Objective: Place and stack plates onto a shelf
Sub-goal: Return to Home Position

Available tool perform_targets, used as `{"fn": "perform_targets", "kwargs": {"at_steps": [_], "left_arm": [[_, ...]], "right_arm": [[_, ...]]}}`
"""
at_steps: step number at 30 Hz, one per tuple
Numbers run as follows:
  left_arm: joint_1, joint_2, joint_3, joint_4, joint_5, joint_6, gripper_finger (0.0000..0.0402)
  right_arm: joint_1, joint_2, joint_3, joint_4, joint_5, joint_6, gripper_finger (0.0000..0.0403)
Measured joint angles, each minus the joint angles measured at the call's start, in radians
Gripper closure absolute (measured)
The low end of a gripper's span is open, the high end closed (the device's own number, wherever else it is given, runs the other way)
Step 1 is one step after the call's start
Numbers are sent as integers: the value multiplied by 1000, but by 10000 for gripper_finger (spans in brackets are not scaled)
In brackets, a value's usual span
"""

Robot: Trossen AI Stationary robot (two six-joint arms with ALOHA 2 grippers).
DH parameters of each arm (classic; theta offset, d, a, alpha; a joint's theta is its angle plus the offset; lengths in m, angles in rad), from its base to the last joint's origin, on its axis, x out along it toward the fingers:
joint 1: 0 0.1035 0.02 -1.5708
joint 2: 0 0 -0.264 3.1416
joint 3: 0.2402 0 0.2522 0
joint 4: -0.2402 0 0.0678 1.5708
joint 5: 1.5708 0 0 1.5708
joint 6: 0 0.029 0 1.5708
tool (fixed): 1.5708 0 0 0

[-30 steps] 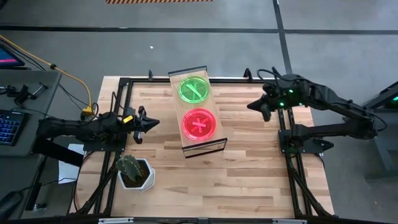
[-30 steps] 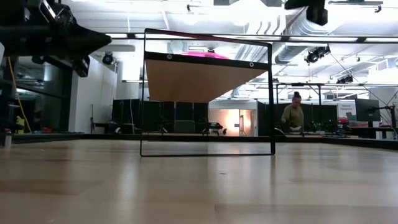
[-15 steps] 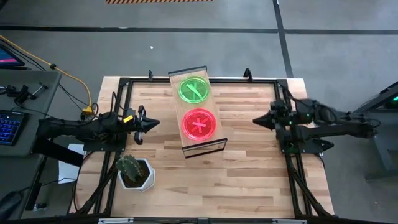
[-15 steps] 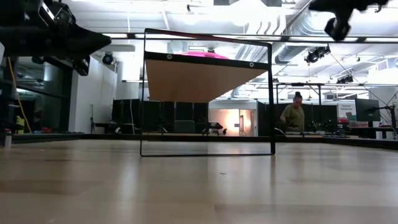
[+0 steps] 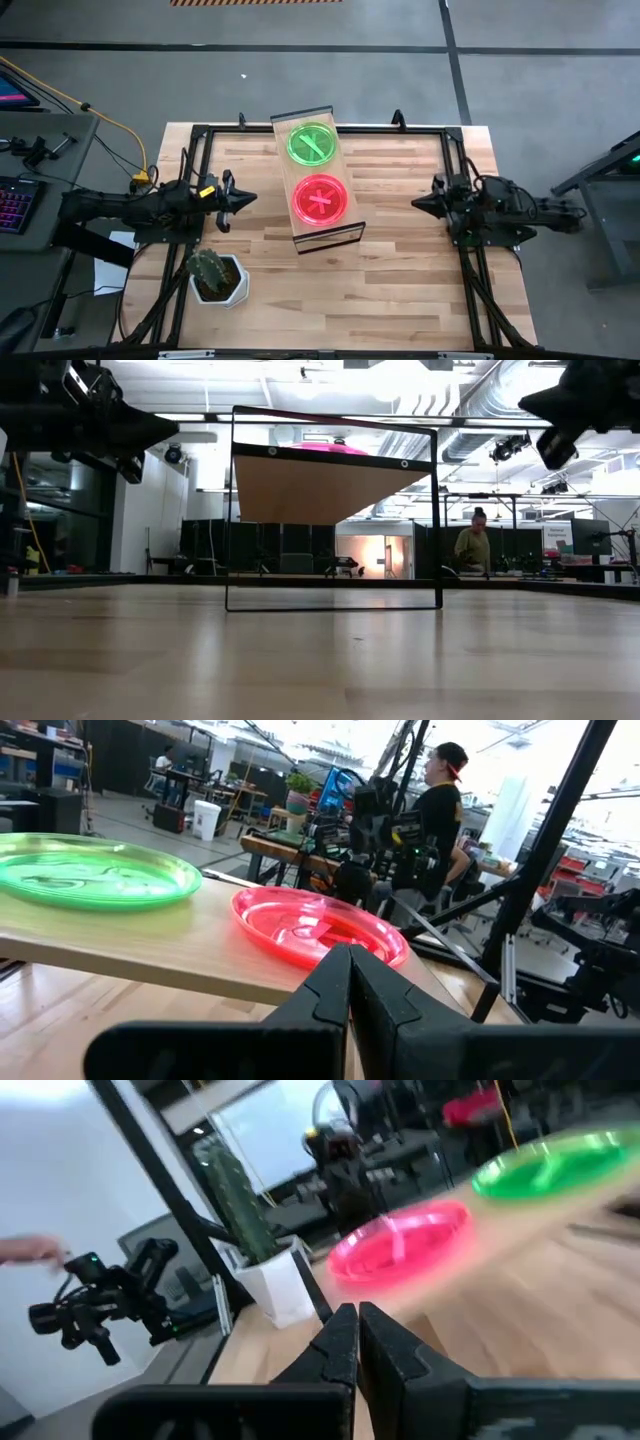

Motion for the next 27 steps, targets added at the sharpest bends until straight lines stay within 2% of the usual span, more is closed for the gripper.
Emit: {"fn": "perform_targets", "kwargs": {"at_steps": [6,13,21,24,27], "left_arm": [[0,9,1,-11,-6,0,401],[0,0,1,-24,-7,0,401],[0,-64,1,-66,-7,0,401],[0,-123,1,-151,-7,0,401],[0,-184,1,-254,-7,0,401]], "right_arm": [[0,-7,-61,103,-16,-92,403],[0,-10,-218,346,-23,-38,403],[0,-5,-218,324,-5,-92,403],[0,-4,-217,224,30,-45,403],[0,10,-214,216,50,-26,403]]}}
